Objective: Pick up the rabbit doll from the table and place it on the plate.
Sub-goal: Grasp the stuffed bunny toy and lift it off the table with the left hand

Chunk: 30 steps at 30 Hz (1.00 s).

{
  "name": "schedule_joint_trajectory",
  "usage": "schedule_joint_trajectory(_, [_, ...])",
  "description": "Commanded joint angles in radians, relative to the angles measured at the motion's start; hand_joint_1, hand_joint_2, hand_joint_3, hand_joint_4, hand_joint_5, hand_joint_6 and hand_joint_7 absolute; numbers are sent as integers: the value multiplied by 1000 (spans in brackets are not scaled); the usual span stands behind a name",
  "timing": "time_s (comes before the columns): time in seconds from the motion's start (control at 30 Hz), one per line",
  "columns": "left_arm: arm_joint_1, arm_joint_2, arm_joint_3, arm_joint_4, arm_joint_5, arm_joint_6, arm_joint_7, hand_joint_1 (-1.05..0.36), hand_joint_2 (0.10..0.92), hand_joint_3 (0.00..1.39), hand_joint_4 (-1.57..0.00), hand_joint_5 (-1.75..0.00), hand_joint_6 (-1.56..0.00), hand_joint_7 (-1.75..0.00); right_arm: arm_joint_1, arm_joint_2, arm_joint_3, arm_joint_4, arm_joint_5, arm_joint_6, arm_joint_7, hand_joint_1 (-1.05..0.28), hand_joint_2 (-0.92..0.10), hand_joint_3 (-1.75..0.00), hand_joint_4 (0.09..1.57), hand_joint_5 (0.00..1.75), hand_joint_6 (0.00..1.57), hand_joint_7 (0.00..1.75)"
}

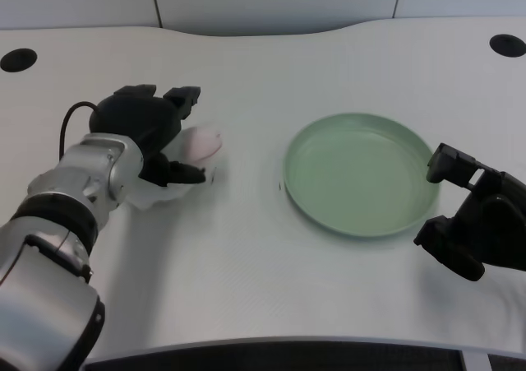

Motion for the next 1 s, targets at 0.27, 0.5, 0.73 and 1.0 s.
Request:
schedule_joint_trajectory(0.27, [61, -15, -56, 19, 42, 48, -20, -1048, 921, 390, -80, -31, -38, -14, -2, -3, -9, -15, 15, -6, 25, -552, -916, -8, 1085, 1746, 937, 1404])
schedule_joint_trajectory(0.5, [80, -19, -94, 24, 70, 54, -19, -1048, 921, 370, -105, -37, -60, -17, 6, 1, -5, -33, 17, 7, 27, -555, -897, -2, 1129, 1746, 961, 1414])
schedule_joint_trajectory(0.73, [75, -23, -159, 27, 131, 70, 32, -945, 921, 231, -237, -79, -133, -29, 22, 6, -9, -61, 31, -12, 45, -584, -900, -6, 1155, 1746, 982, 1447])
schedule_joint_trajectory(1.0, [71, -16, -253, 33, 226, 88, 128, -760, 921, 176, -493, -1412, -790, -236, 34, 10, -14, -84, 55, -16, 56, -589, -883, 0, 1190, 1746, 990, 1536])
